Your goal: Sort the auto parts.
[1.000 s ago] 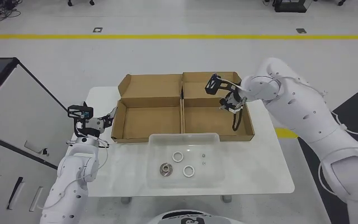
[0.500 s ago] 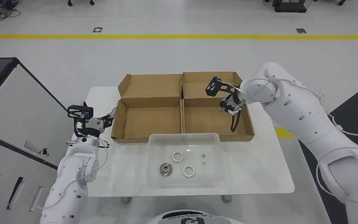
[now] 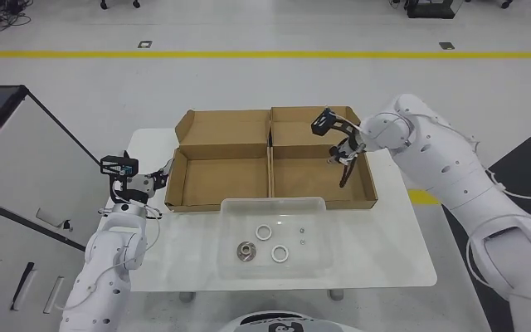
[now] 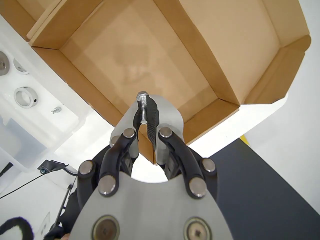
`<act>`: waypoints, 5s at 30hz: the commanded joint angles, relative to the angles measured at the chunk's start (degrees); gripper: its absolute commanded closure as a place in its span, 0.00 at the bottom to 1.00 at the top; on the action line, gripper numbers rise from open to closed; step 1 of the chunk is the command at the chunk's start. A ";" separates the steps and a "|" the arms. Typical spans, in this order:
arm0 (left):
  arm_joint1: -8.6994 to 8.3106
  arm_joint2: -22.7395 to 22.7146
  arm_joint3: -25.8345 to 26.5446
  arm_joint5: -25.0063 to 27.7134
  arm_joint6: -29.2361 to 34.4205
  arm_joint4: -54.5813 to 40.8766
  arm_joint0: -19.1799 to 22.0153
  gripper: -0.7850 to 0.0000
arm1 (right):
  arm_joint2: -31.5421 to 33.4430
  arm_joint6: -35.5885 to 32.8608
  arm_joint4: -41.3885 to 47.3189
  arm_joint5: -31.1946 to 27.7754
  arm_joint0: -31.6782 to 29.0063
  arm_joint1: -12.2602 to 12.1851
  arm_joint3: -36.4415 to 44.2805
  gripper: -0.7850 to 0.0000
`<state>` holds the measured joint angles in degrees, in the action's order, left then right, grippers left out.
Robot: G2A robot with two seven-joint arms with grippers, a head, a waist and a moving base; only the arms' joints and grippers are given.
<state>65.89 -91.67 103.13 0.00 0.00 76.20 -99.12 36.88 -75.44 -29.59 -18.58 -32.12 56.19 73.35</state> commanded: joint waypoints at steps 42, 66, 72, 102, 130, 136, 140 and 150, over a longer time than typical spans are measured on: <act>0.00 0.00 0.00 0.00 0.00 0.00 0.00 0.00 | -14.79 5.04 -4.54 -0.09 6.52 16.51 -37.35 1.00; 0.00 0.00 0.00 0.00 0.00 0.00 0.00 0.00 | -13.44 6.25 -5.88 -3.27 8.65 19.05 -42.34 0.04; 0.00 0.00 0.00 0.00 0.00 0.00 0.00 0.00 | -11.29 5.20 -6.05 -6.68 10.13 17.37 -37.90 0.00; 0.00 0.00 0.00 0.00 0.00 0.00 0.00 0.00 | -2.56 -6.42 3.75 -3.85 -5.31 -8.38 31.73 0.00; 0.00 0.00 0.00 0.00 0.00 0.00 0.00 0.00 | -9.28 -2.48 4.16 -6.73 -3.73 -11.41 37.52 0.00; 0.00 0.00 0.00 0.00 0.00 0.00 0.00 0.00 | -12.49 -4.55 4.03 -5.72 -2.32 -9.70 38.56 0.00; 0.00 0.00 0.00 0.00 0.00 0.00 0.00 0.00 | -15.04 -5.32 3.60 -4.94 -0.52 -8.22 37.53 0.00; 0.00 0.00 0.00 0.00 0.00 0.00 0.00 0.00 | -20.65 -5.16 3.94 -5.10 2.03 -3.89 33.52 0.00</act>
<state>65.89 -91.67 103.13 0.00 0.00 76.20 -99.12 16.54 -80.61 -25.61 -23.67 -30.21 51.98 107.27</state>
